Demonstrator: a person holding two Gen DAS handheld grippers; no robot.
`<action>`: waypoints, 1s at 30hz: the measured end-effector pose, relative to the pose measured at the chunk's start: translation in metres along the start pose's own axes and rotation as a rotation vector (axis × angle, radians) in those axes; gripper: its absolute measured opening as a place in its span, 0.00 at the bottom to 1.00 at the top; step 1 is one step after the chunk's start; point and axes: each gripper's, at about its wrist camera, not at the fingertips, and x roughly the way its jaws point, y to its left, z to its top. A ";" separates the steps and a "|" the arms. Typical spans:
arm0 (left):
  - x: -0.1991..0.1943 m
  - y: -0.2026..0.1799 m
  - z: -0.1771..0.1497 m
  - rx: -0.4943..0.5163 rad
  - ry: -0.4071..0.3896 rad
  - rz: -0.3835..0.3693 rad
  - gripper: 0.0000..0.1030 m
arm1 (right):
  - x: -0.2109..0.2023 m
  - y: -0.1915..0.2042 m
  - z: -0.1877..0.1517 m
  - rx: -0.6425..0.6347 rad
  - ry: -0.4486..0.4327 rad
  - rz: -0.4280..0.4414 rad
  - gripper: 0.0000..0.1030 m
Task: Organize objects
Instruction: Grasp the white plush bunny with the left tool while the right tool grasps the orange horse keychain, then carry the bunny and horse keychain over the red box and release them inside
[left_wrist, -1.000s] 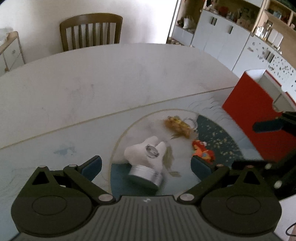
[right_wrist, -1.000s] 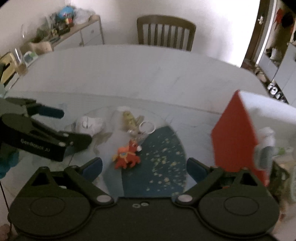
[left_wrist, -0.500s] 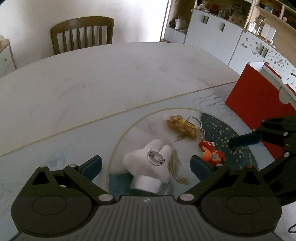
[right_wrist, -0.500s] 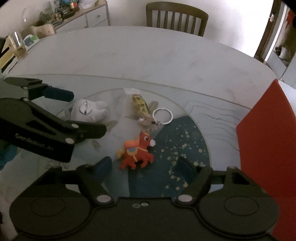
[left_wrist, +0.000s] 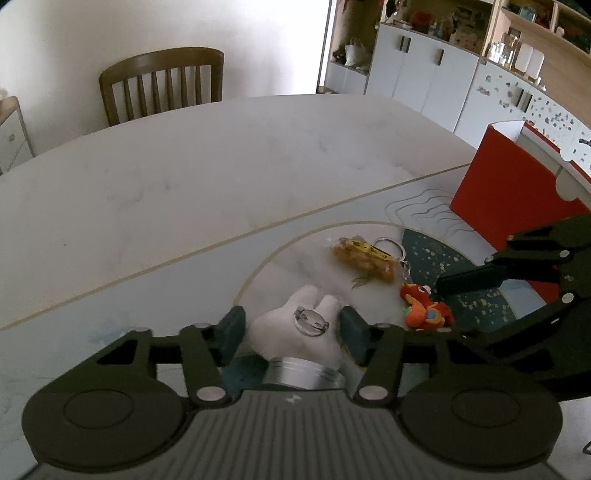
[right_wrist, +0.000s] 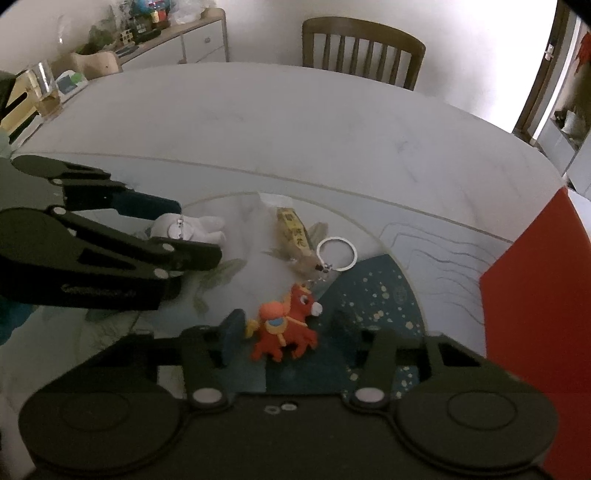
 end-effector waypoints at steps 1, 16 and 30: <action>0.000 0.000 0.000 -0.001 0.002 -0.002 0.50 | 0.000 0.001 0.000 -0.003 -0.001 -0.003 0.39; -0.030 -0.019 -0.001 -0.047 0.024 -0.019 0.46 | -0.038 0.000 -0.010 0.062 -0.026 0.018 0.34; -0.082 -0.057 -0.016 -0.096 0.031 -0.084 0.46 | -0.105 -0.012 -0.039 0.150 -0.061 0.075 0.34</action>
